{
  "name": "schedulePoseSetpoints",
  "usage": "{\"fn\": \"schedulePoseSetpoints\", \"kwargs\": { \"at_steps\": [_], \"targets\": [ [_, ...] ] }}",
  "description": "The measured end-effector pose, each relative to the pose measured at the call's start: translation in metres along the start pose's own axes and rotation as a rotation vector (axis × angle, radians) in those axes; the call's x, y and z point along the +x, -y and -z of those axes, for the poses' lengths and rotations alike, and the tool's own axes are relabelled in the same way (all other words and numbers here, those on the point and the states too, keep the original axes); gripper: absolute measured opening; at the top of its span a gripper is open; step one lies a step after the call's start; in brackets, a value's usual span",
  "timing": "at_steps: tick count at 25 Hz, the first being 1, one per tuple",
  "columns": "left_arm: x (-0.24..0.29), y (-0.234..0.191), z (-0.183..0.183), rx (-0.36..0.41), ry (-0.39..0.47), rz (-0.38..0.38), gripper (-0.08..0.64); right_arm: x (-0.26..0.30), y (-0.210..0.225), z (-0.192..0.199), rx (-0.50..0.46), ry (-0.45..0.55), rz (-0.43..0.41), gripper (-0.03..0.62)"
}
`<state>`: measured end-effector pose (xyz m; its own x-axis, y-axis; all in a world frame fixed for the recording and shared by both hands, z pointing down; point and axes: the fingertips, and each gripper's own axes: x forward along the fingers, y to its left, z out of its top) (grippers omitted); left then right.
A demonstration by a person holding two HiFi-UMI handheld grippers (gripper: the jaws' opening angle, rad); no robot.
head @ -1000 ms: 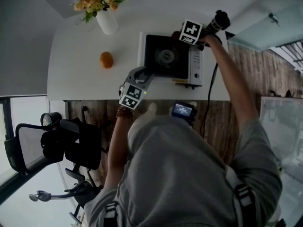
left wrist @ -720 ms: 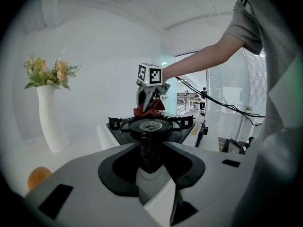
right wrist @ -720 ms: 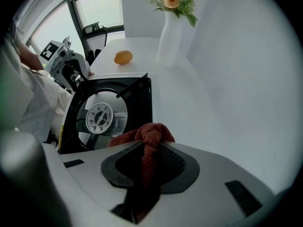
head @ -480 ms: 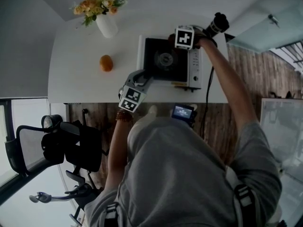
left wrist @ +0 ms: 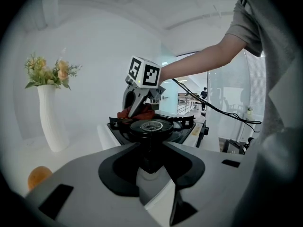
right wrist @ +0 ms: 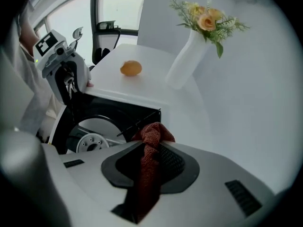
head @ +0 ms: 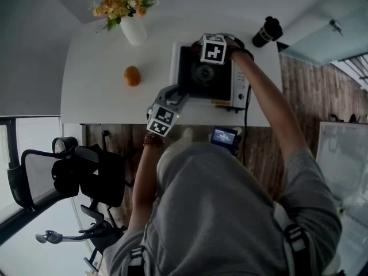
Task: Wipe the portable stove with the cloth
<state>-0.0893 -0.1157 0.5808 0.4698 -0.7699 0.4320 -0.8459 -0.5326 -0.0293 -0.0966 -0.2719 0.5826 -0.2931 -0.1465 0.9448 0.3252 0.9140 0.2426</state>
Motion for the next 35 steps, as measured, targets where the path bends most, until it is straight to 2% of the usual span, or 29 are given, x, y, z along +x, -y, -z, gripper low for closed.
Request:
{"fn": "schedulePoseSetpoints", "kwargs": {
  "at_steps": [7, 9, 12, 14, 16, 19, 21, 23, 25, 27, 30, 33, 34, 35],
  "targets": [
    [0.001, -0.002, 0.001, -0.004, -0.009, 0.013, 0.159, 0.003, 0.008, -0.012, 0.123, 0.123, 0.072, 0.094],
    [0.0, -0.003, 0.002, -0.001, -0.016, 0.006, 0.182, -0.005, 0.014, -0.009, 0.197, 0.191, 0.116, 0.098],
    [-0.01, -0.01, -0.004, -0.045, 0.031, -0.039, 0.189, -0.044, 0.012, -0.016, 0.335, 0.416, 0.175, 0.098],
    [-0.025, -0.019, -0.021, -0.073, 0.116, -0.064, 0.193, -0.08, 0.002, -0.029, 0.361, 0.613, 0.187, 0.098],
    [-0.04, -0.023, -0.046, -0.083, 0.22, -0.056, 0.201, -0.114, -0.022, -0.044, 0.348, 0.789, 0.154, 0.098],
    [-0.059, -0.016, -0.083, -0.078, 0.339, 0.008, 0.208, -0.145, -0.072, -0.062, 0.323, 0.948, 0.026, 0.098],
    [-0.066, -0.003, -0.101, -0.076, 0.362, 0.089, 0.228, -0.16, -0.106, -0.075, 0.306, 1.017, -0.077, 0.098],
    [-0.071, 0.018, -0.114, -0.059, 0.373, 0.208, 0.252, -0.175, -0.133, -0.086, 0.29, 1.09, -0.169, 0.098],
    [-0.077, 0.04, -0.121, -0.048, 0.375, 0.326, 0.264, -0.19, -0.151, -0.089, 0.299, 1.156, -0.244, 0.097],
    [-0.081, 0.054, -0.126, -0.03, 0.382, 0.394, 0.264, -0.199, -0.161, -0.085, 0.306, 1.201, -0.294, 0.095],
    [-0.082, 0.063, -0.128, -0.026, 0.402, 0.428, 0.264, -0.201, -0.167, -0.078, 0.318, 1.257, -0.33, 0.095],
    [-0.078, 0.067, -0.122, 0.0, 0.385, 0.42, 0.251, -0.198, -0.17, -0.072, 0.356, 1.254, -0.327, 0.092],
    [-0.076, 0.067, -0.119, 0.004, 0.378, 0.411, 0.228, -0.197, -0.17, -0.068, 0.366, 1.252, -0.314, 0.092],
    [-0.075, 0.065, -0.117, 0.005, 0.372, 0.4, 0.165, -0.196, -0.169, -0.063, 0.379, 1.248, -0.298, 0.095]
  ]
}}
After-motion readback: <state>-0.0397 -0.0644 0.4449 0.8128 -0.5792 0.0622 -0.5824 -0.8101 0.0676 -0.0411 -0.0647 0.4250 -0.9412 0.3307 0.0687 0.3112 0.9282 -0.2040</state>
